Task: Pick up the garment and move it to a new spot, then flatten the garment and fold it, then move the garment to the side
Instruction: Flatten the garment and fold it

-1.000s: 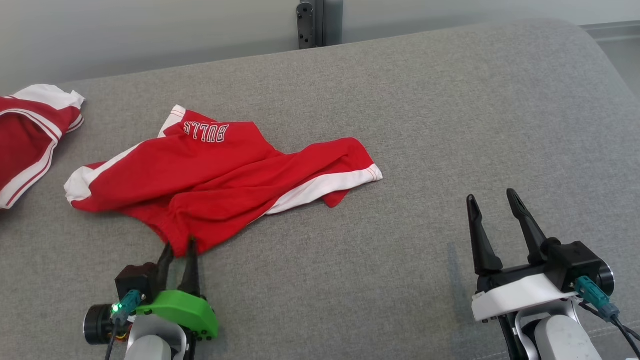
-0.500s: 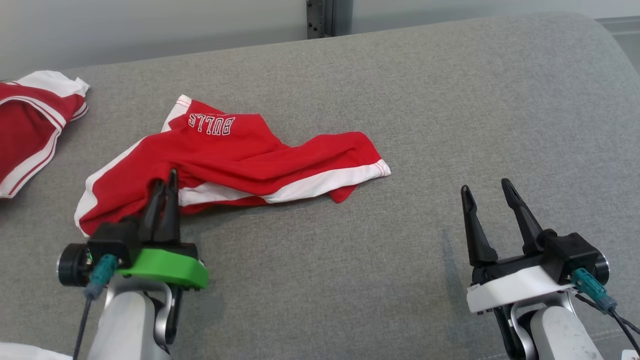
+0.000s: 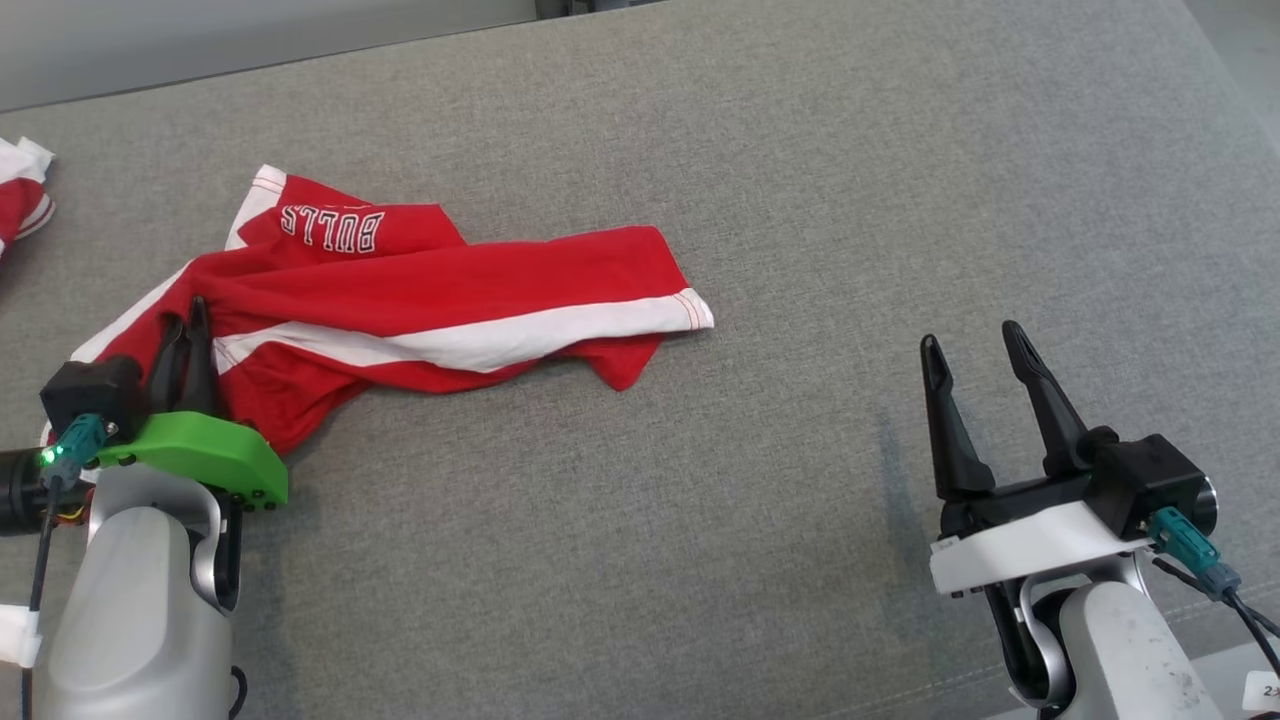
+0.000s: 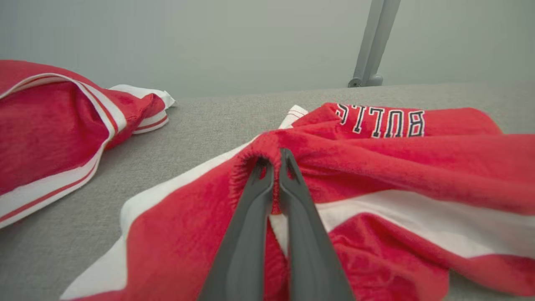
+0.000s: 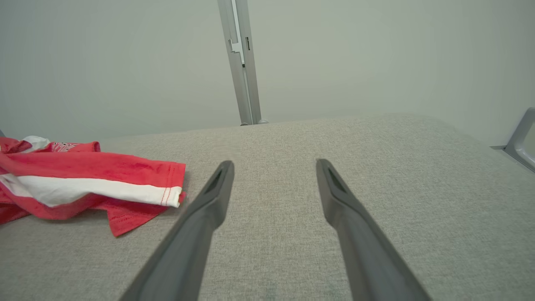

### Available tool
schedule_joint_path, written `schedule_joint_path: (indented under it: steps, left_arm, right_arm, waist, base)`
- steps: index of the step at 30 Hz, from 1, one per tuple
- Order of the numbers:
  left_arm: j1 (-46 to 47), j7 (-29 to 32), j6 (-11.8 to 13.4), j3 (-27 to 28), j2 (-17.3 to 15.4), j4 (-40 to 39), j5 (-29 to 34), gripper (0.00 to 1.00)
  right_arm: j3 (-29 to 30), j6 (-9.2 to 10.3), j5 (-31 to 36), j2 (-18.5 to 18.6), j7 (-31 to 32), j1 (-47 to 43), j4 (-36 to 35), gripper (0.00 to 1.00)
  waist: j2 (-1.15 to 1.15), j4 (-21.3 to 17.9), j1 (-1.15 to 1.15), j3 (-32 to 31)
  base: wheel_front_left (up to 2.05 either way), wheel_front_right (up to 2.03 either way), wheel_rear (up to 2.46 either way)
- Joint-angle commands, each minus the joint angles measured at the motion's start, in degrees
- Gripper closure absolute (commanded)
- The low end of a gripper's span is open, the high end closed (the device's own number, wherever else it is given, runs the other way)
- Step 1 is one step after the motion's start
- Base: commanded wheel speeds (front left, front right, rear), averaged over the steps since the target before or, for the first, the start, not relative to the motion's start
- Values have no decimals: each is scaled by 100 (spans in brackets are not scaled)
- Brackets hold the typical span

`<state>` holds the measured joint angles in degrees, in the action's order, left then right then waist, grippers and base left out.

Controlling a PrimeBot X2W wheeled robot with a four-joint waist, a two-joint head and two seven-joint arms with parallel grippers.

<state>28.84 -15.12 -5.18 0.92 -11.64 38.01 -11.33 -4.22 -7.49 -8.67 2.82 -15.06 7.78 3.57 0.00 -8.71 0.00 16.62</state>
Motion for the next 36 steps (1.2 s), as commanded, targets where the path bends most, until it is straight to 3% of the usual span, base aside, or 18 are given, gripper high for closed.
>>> schedule_joint_path:
  steps: [1,2,3,9,15,25,31,36]
  left_arm:
    - [114,-5,39,18,3,118,-53,66]
    - [138,-5,39,12,17,201,-75,29]
    - [158,-5,39,11,29,274,-96,0]
    - [82,-5,9,4,150,294,-142,0]
    - [-310,-5,-48,-42,361,-274,-126,0]
    - [-1390,-5,-99,-463,825,-1674,-188,0]
    - [-1660,-5,-15,-741,871,-2012,-382,0]
    - [-1777,-5,105,-950,872,-2144,-525,0]
  right_arm:
    - [-7,0,-24,13,-18,112,12,0]
    - [-12,0,-15,13,-18,132,21,0]
    - [-14,0,-3,11,-18,153,27,0]
    - [-66,0,63,12,-18,218,81,0]
    - [-287,0,-61,14,-18,386,433,0]
    - [-522,0,-43,14,-18,1587,2634,0]
    - [-510,0,-256,19,-18,2110,3744,0]
    - [-538,0,-844,19,-18,2356,4331,0]
  waist:
    - [0,-53,0,100]
    - [0,-26,0,104]
    - [0,10,0,99]
    - [0,296,0,-27]
    - [0,675,0,-206]
    - [0,1505,0,-184]
    - [0,1801,0,-148]
    - [0,1894,0,-133]
  base:
    - [0,0,0]
    - [0,0,0]
    - [0,0,0]
    - [0,0,0]
    - [0,0,0]
    - [0,0,0]
    - [0,0,0]
    - [0,0,0]
